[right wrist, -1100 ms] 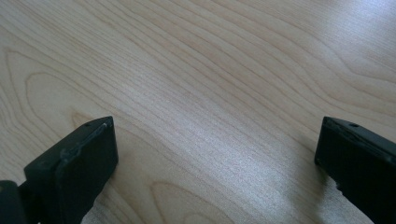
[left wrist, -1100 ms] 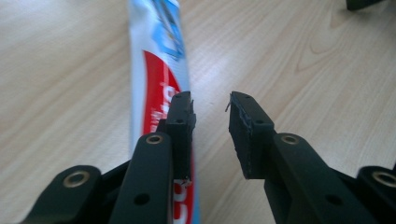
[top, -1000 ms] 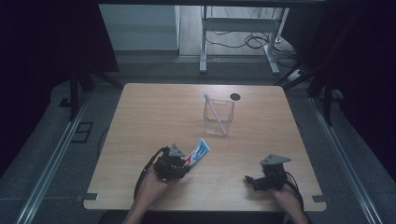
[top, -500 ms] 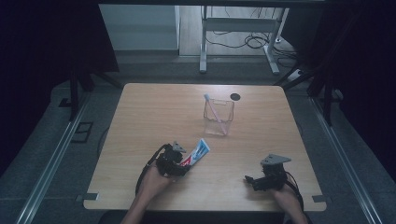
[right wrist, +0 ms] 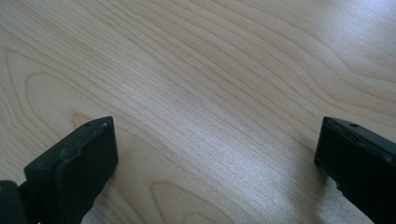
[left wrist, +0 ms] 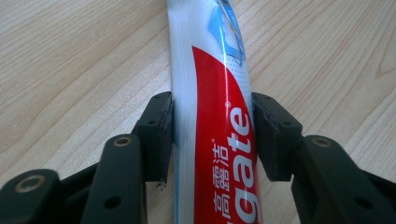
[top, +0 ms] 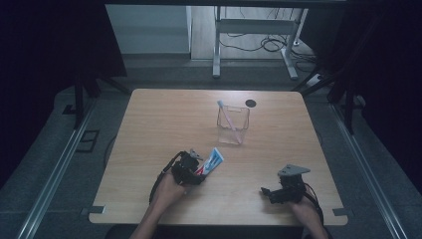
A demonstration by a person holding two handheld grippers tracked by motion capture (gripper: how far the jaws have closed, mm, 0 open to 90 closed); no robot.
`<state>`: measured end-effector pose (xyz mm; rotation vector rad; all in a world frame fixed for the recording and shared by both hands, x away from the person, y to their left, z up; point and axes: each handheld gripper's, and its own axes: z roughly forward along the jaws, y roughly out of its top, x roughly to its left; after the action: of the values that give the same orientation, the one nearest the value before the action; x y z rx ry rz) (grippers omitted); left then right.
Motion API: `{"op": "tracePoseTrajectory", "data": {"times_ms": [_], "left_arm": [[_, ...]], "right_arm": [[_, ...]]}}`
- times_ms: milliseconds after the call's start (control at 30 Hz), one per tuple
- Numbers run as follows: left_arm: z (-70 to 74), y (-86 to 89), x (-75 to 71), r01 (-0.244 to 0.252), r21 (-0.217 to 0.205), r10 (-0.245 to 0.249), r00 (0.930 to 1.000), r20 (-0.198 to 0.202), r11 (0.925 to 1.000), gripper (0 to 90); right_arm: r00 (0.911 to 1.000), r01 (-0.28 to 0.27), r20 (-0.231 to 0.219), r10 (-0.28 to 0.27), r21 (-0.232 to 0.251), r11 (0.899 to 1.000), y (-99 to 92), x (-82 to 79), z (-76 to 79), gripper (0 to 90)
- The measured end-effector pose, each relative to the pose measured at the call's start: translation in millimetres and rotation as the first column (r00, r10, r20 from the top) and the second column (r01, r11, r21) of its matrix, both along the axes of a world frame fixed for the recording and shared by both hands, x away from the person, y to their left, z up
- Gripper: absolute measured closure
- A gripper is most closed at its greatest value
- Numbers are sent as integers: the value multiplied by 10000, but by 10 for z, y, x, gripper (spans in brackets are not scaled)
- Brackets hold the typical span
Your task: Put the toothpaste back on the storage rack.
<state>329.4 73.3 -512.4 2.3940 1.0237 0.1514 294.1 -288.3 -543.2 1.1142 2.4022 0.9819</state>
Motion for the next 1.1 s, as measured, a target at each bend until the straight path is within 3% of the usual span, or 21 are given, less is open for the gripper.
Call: {"op": "tracePoseTrajectory", "data": {"times_ms": [133, 333, 833, 1100], "left_arm": [[23, -5, 9, -39, 145, 39, 10000, -8, 9999, 652], [43, 6, 22, -179, 79, 181, 9997, -134, 9998, 707], [64, 37, 9, -38, -117, 38, 10000, 27, 9999, 727], [201, 59, 25, -39, -444, 54, 9995, 320, 9990, 727]], "right_arm": [[10000, -1, -3, 1, -1, 10000, 0, 0, 0, 0], [10000, -2, -4, 2, -3, 10000, 0, 0, 0, 0], [10000, -1, -3, 1, -2, 10000, 0, 0, 1, 0], [10000, -5, -7, 5, -2, 10000, 0, 0, 1, 0]]}}
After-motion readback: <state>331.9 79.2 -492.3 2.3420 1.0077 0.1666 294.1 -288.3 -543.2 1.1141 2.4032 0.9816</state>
